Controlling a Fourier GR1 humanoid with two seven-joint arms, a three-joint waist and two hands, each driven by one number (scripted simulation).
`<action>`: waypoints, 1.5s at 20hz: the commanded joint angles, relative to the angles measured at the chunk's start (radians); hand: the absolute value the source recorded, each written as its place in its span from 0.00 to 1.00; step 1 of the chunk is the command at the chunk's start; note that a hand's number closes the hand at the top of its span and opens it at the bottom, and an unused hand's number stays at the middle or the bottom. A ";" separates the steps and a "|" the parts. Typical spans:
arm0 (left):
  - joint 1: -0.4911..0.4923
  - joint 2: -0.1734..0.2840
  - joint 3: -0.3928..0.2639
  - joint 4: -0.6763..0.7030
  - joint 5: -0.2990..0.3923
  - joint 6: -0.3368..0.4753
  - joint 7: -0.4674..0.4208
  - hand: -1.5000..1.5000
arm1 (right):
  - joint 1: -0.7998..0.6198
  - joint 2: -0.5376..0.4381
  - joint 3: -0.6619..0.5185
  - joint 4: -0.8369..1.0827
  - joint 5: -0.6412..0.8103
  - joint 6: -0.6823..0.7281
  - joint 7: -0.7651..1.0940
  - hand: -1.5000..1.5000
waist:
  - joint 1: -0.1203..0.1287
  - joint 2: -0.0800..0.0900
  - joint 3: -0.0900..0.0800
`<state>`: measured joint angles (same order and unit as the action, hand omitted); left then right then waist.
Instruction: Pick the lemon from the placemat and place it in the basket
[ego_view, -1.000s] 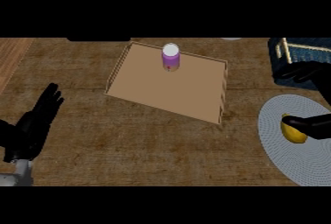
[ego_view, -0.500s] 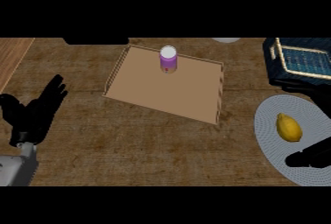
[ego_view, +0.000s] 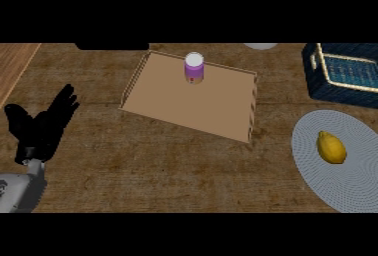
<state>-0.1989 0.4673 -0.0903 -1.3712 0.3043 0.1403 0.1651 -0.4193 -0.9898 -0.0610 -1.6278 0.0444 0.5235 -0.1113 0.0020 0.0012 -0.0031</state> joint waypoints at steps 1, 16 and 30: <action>-0.049 -0.008 0.014 0.010 -0.003 -0.002 0.029 0.50 | -0.083 -0.081 -0.021 0.059 0.002 0.099 0.111 0.00 | 0.004 0.000 0.002; 0.041 -0.015 0.036 -0.062 -0.035 -0.008 0.045 0.50 | 0.031 -0.249 -0.061 0.337 0.013 0.426 -0.346 0.00 | -0.012 -0.006 0.005; -0.035 -0.052 0.066 0.072 -0.063 -0.067 -0.033 0.50 | 0.128 -0.031 0.056 0.522 0.189 0.057 -0.620 0.00 | 0.007 0.004 0.004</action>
<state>-0.2133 0.4274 -0.0329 -1.3439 0.2557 0.0858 0.1606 -0.2934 -1.0816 -0.0392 -1.1674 0.1757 0.5782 -0.5888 0.0066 0.0037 0.0015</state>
